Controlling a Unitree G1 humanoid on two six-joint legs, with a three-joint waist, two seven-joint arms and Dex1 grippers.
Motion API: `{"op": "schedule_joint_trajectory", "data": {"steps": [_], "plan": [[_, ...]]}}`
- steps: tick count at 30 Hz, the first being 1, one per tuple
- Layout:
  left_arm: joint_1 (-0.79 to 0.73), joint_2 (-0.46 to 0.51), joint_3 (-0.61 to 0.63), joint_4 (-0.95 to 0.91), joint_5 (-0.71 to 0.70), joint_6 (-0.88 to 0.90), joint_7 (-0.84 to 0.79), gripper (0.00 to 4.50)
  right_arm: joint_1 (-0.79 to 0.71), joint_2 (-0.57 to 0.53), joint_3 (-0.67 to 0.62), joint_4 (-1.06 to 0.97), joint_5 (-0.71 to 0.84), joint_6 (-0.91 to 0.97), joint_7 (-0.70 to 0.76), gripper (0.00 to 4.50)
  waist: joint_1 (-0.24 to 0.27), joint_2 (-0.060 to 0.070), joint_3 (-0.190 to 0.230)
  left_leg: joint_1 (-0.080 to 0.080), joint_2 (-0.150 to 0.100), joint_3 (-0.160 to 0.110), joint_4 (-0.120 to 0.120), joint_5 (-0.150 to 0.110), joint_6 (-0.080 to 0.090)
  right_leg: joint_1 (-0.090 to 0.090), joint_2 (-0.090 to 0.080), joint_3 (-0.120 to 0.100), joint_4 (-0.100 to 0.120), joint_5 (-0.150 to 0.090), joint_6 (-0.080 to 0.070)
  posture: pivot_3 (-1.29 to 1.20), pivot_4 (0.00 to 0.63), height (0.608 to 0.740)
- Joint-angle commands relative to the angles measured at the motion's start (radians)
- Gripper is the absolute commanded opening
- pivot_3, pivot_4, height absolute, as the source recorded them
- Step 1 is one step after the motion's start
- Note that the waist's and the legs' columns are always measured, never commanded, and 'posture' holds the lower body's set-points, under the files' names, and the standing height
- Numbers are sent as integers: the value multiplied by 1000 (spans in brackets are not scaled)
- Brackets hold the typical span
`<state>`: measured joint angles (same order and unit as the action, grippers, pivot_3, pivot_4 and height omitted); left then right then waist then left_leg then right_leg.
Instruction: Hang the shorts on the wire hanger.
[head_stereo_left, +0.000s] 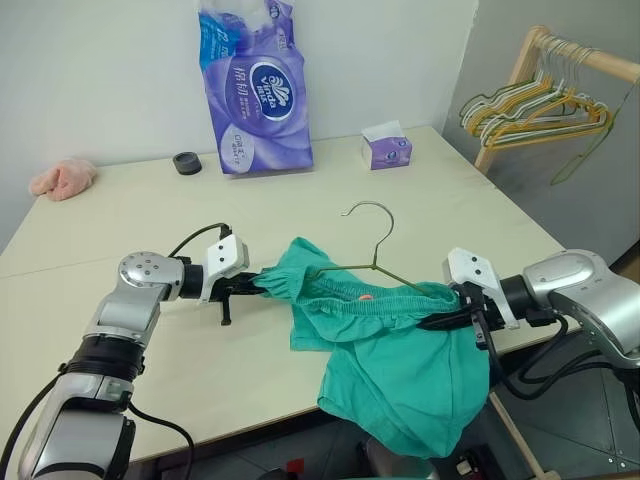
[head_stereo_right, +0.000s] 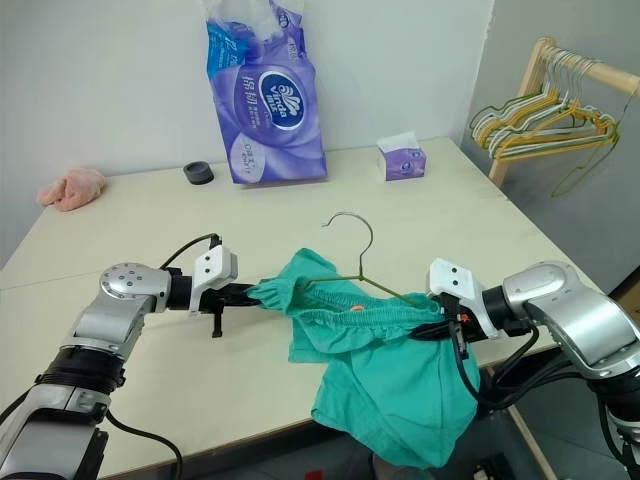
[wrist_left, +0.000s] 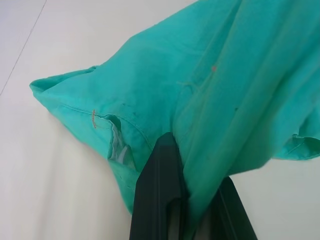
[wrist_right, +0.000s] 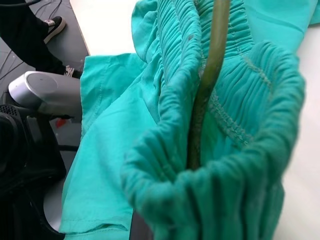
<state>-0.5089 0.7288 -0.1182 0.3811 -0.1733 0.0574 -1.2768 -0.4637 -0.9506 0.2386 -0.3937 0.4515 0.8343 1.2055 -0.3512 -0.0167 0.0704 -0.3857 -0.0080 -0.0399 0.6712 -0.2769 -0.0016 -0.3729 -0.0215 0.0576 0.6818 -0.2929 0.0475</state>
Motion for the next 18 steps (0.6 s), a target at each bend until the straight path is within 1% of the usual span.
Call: {"op": "schedule_joint_trajectory", "data": {"steps": [1, 3, 5, 6, 7, 9, 10, 15, 17, 18], "plan": [[3, -13, 32, -61, -32, 37, 22, 31, -34, 19, -20, -28, 20, -8, -4, 0, 0, 0, 0, 0, 0, 0, 0, 0, 0, 0, 0, 0, 0, 0, 0, -380, 29, 740], [-2, -25, 49, -68, -39, 64, 54, 31, -43, 31, -19, -20, 19, -5, -10, 0, 0, 0, 0, 0, 0, 0, 0, 0, 0, 0, 0, 0, 0, 0, 0, -378, 28, 740], [-2, -25, 60, -79, -55, 94, 62, 429, -49, 41, -22, -15, 22, 1, -16, 0, -2, 0, 0, 0, 0, 0, 0, 0, 0, 0, 0, 0, 0, 0, 0, -378, 28, 740], [1, -22, 62, -86, -58, 100, 61, 558, -51, 44, -22, -13, 22, 4, -18, 0, -2, 0, 0, 0, 0, 0, 0, 0, 0, 0, 0, 0, 0, 0, 0, -372, 26, 740], [10, -17, 63, -95, -57, 102, 59, 812, -51, 46, -23, -11, 22, 5, -20, 0, -2, 0, 0, 0, 0, 0, 0, 0, 0, 0, 0, 0, 0, 0, 0, -372, 26, 740], [28, -8, 66, -106, -47, 89, 64, 1547, -52, 50, -24, -9, 21, 7, -23, 0, -3, 0, 0, 0, 0, 0, 0, 0, 0, 0, 0, 0, 0, 0, 0, -372, 26, 740], [37, -5, 66, -107, -42, 81, 67, 1722, -52, 52, -25, -9, 21, 8, -25, 0, -3, 0, 0, 0, 0, 0, 0, 0, 0, 0, 0, 0, 0, 0, 0, -372, 26, 740], [64, -11, 84, -71, 9, -29, 156, 3299, -56, 72, -33, -2, 28, 22, -42, 0, -3, 0, 0, 0, 0, -1, 0, 0, 0, 0, 0, 0, 0, 0, 0, -367, 24, 740], [77, -7, 107, -57, 24, -74, 208, 3863, -57, 91, -48, -1, 40, 44, -64, 0, -3, 0, -1, 0, 0, -1, 0, 0, 0, 0, 0, 0, 0, 0, 0, -369, 23, 740], [86, -2, 124, -46, 24, -85, 230, 3863, -56, 101, -57, -1, 47, 55, -76, 0, -5, 0, -1, 0, 0, -1, 0, 0, 0, 0, 0, 0, 0, 0, 0, -370, 23, 740]]}}
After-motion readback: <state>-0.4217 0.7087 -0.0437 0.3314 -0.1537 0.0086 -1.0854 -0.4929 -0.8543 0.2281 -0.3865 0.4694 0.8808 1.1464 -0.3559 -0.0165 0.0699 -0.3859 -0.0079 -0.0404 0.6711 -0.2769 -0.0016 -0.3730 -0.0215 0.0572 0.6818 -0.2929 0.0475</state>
